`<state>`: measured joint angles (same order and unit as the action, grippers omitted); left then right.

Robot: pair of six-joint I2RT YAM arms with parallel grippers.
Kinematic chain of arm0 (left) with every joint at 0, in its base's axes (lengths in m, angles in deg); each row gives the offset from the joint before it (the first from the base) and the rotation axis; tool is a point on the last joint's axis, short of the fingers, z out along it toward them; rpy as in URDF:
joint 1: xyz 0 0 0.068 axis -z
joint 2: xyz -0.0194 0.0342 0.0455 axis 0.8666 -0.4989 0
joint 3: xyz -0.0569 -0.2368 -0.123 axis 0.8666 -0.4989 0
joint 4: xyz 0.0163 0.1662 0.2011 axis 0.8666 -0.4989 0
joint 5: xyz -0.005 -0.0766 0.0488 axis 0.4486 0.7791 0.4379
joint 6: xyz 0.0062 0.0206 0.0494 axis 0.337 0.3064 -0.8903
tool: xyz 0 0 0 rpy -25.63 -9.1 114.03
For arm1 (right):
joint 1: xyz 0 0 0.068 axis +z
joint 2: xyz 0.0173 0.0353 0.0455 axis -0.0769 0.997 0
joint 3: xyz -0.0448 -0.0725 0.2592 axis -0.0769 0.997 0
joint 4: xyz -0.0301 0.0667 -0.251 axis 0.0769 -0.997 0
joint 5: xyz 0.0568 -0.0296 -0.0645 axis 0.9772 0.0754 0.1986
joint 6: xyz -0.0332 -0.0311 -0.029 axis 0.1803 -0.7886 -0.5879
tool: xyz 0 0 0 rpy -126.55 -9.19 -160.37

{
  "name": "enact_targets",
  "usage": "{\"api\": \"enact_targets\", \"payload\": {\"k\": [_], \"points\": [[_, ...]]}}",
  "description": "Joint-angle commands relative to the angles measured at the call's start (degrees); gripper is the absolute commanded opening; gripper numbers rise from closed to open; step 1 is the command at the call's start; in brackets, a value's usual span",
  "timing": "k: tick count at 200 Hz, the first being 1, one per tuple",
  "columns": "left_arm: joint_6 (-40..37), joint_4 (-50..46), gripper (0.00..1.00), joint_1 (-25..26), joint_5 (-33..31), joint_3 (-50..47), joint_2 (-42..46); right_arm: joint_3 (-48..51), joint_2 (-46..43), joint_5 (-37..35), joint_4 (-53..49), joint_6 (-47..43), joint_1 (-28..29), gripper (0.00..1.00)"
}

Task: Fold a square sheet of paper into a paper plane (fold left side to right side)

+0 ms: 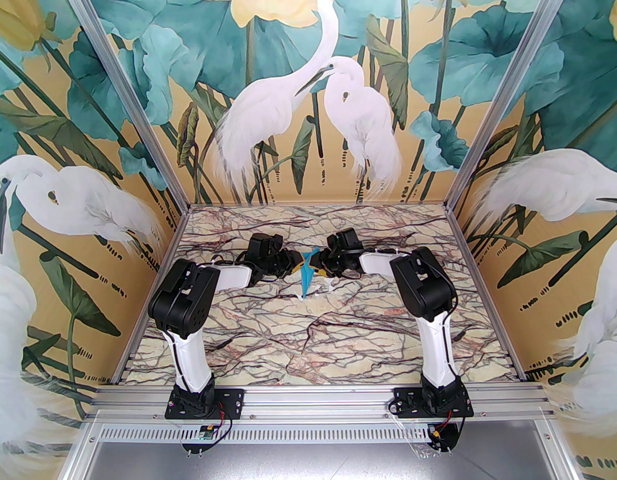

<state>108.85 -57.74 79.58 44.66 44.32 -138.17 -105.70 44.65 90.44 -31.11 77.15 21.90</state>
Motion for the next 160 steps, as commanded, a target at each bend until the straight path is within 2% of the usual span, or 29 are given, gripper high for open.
{"api": "enact_targets", "payload": {"k": [1,42,96,160], "points": [[0.33,2.48,0.22,-0.04,1.02,-2.06,-0.74,-0.50,3.05,-3.69,-1.36,-1.27,0.59,0.41],[0.83,7.14,0.23,0.45,-0.13,-4.81,-0.42,-0.74,3.11,-3.54,-1.19,-1.17,0.67,0.41],[4.11,18.42,0.24,1.11,-2.06,-9.07,-0.90,-0.72,3.07,-3.53,-1.25,-1.06,0.66,0.41],[5.07,20.07,0.23,1.98,-3.62,-8.86,-2.33,-0.73,3.11,-3.44,-1.21,-1.15,0.60,0.41]]}}
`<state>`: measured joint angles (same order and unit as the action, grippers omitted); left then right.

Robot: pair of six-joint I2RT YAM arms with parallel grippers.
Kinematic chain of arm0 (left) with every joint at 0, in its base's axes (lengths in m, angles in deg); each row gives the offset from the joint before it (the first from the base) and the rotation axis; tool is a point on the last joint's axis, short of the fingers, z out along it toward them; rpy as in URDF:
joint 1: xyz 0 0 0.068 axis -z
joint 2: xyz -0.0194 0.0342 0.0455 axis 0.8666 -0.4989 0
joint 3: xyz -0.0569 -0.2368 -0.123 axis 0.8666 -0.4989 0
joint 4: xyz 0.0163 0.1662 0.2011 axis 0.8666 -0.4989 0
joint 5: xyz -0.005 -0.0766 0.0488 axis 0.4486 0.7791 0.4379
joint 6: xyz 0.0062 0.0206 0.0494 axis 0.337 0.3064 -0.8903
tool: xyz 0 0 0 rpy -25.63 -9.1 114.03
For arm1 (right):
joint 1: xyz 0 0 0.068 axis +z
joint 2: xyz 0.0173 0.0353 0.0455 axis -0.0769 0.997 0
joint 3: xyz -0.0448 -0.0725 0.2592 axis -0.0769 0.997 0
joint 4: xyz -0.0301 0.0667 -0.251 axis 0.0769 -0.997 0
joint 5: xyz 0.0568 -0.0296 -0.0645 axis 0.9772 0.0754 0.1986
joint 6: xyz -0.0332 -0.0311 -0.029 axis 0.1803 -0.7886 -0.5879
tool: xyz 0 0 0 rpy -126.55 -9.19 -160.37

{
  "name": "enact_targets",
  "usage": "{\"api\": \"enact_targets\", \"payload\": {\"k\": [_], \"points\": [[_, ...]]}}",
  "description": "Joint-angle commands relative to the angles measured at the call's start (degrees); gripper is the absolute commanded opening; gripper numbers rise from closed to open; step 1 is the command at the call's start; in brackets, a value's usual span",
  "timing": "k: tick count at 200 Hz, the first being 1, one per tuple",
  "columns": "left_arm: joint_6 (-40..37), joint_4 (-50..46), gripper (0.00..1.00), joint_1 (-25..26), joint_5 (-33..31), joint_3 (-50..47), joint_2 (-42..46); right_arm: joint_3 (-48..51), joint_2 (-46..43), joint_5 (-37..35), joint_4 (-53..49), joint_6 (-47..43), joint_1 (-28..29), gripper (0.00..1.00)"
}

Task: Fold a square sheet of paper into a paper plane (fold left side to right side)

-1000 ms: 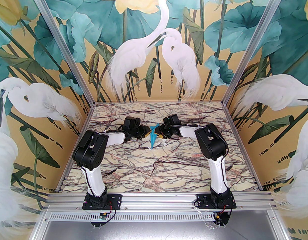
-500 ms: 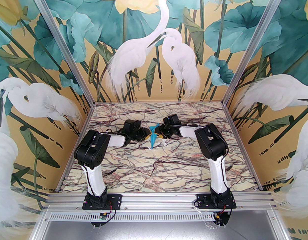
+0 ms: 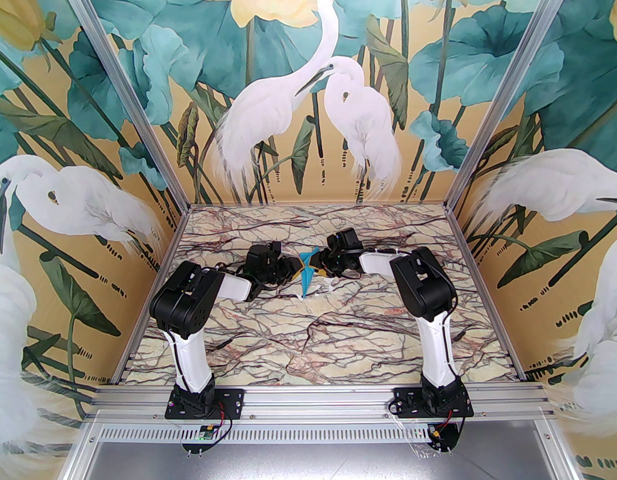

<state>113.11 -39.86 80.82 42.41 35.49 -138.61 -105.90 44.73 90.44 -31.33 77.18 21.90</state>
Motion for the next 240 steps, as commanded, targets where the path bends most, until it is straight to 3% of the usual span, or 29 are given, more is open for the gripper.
{"api": "enact_targets", "payload": {"k": [1,92,161,240], "points": [[0.77,2.24,0.23,0.67,-1.41,-0.06,-1.90,-0.53,3.00,-3.45,-0.97,-1.19,0.59,0.41],[0.17,1.11,0.17,1.43,-1.89,1.39,-2.96,-0.53,2.98,-3.37,-0.87,-1.03,0.67,0.41],[-1.56,-2.11,0.02,1.34,-2.32,2.88,-3.21,-0.51,2.68,-3.15,-0.87,-1.38,0.61,0.41],[-2.43,-3.20,0.00,0.53,-1.01,3.82,-3.48,5.28,-5.78,-7.39,-1.08,-4.62,1.15,0.46]]}}
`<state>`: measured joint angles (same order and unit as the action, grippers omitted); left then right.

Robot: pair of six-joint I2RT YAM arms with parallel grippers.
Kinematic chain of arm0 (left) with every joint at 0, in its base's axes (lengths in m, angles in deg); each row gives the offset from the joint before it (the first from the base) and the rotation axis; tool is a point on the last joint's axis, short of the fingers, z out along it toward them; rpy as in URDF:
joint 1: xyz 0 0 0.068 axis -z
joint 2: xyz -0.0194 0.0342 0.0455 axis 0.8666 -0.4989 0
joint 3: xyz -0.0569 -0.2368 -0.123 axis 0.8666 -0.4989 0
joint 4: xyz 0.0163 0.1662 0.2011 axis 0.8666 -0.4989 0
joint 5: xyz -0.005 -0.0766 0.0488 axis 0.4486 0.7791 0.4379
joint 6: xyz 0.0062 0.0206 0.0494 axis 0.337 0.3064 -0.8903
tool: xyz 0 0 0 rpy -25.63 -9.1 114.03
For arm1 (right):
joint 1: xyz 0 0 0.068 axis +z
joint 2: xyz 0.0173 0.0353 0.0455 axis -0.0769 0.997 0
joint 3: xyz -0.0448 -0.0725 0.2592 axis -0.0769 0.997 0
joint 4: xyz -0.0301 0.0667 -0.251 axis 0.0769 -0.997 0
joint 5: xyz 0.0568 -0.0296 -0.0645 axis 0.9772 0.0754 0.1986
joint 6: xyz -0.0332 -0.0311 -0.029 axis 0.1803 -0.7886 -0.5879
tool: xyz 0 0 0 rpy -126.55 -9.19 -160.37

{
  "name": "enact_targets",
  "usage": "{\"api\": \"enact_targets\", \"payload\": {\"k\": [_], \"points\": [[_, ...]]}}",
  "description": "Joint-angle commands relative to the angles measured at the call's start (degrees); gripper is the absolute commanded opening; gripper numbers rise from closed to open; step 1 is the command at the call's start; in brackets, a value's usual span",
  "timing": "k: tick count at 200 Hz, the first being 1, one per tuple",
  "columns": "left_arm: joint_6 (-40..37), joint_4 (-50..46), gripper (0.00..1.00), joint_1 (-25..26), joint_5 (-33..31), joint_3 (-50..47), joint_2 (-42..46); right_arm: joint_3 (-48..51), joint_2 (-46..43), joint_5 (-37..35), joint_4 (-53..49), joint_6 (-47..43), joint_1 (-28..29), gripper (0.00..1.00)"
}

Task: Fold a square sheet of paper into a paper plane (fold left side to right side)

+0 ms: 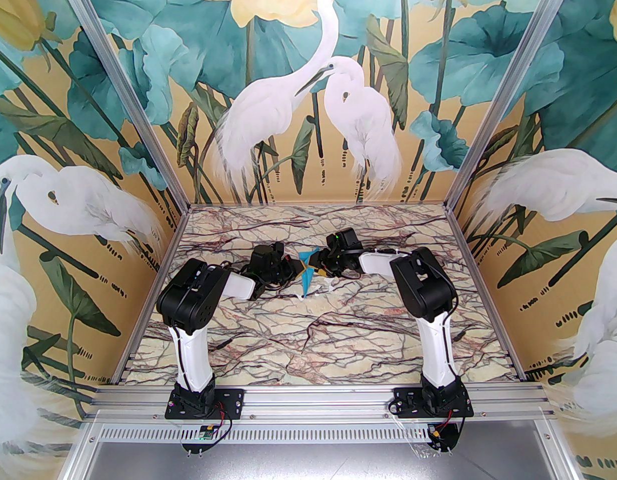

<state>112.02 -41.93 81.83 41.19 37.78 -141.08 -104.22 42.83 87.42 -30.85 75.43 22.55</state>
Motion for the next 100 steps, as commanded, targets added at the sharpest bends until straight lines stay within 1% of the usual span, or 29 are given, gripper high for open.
{"api": "enact_targets", "payload": {"k": [1,65,100], "points": [[-1.29,-1.10,0.00,-0.48,0.21,1.55,-1.06,3.73,-4.07,-4.52,-1.59,-2.97,0.52,0.46],[-1.23,-1.11,0.00,-0.75,0.91,2.11,-1.83,8.94,-11.20,-9.86,-6.32,-8.72,5.39,0.49],[-1.07,-0.82,0.00,-0.75,1.15,2.48,-2.33,9.31,-12.42,-11.16,-7.80,-10.31,7.54,0.50]]}}
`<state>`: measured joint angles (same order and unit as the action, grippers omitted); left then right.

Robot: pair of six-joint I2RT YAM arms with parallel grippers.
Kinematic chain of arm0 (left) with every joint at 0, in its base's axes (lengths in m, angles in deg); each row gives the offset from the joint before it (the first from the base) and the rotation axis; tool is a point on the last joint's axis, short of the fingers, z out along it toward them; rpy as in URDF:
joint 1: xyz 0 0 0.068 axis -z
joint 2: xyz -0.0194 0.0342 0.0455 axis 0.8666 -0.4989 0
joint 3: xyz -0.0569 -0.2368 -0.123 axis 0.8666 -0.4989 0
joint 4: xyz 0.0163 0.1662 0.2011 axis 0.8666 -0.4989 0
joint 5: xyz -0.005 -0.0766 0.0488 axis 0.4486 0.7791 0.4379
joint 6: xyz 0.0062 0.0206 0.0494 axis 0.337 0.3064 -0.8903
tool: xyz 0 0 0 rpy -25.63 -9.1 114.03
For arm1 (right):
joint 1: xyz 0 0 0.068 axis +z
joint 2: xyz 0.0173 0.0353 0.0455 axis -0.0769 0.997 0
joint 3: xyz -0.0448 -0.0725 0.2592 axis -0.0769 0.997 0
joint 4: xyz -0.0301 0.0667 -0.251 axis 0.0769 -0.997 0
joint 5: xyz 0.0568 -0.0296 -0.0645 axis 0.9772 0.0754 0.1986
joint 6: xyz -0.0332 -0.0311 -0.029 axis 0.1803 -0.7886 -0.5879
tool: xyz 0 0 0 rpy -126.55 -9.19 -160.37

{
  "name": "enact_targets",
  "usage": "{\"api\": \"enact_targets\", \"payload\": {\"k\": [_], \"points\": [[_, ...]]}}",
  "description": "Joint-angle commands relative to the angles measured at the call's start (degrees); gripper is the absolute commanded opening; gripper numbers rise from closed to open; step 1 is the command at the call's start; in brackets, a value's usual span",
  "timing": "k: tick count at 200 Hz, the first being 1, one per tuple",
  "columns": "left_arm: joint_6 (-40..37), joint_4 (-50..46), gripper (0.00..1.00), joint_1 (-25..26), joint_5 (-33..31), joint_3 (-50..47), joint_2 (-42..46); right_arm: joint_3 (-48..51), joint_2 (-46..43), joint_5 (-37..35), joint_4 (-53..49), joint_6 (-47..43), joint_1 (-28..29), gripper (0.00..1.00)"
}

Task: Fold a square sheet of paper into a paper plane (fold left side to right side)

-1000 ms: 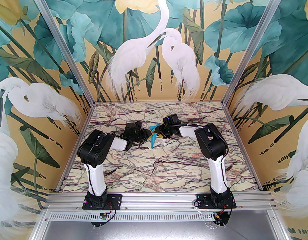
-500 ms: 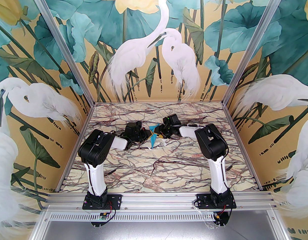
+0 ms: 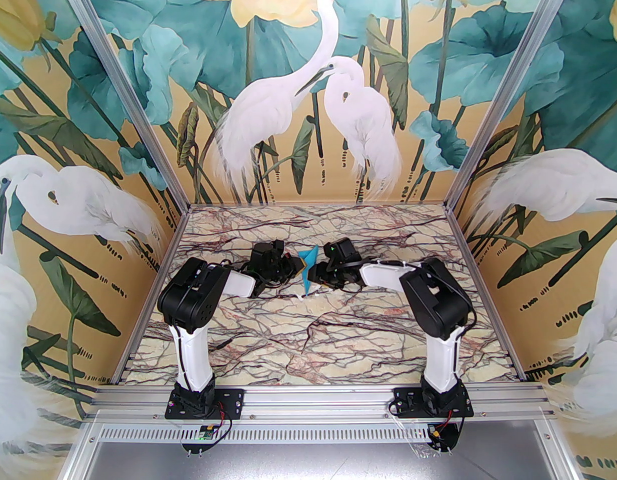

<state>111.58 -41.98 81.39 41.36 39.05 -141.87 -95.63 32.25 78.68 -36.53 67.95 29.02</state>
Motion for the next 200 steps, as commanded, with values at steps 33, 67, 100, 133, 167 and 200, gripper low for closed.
{"api": "enact_targets", "payload": {"k": [33,67,100,133,167,200], "points": [[-0.52,-0.51,0.00,-0.31,1.09,1.31,-1.91,-0.95,0.30,-3.45,-6.66,-4.99,2.60,0.50],[-0.81,-1.02,0.01,-0.32,1.18,1.61,-2.09,-1.03,0.63,-5.23,-9.03,-7.03,2.81,0.48],[-1.29,-1.36,0.01,-0.58,1.38,1.84,-2.33,-1.90,1.06,-6.95,-11.28,-8.74,2.78,0.46],[-1.71,-1.81,0.01,-0.65,1.69,2.04,-2.64,-2.23,1.22,-7.16,-11.66,-9.36,2.93,0.46],[-1.84,-1.80,0.01,-0.67,1.87,2.23,-2.92,-0.54,-1.52,-6.77,-8.68,-9.18,3.81,0.47],[-1.70,-1.65,0.01,-0.75,2.04,2.33,-3.14,-1.96,-1.09,-7.06,-9.39,-9.60,5.05,0.50]]}}
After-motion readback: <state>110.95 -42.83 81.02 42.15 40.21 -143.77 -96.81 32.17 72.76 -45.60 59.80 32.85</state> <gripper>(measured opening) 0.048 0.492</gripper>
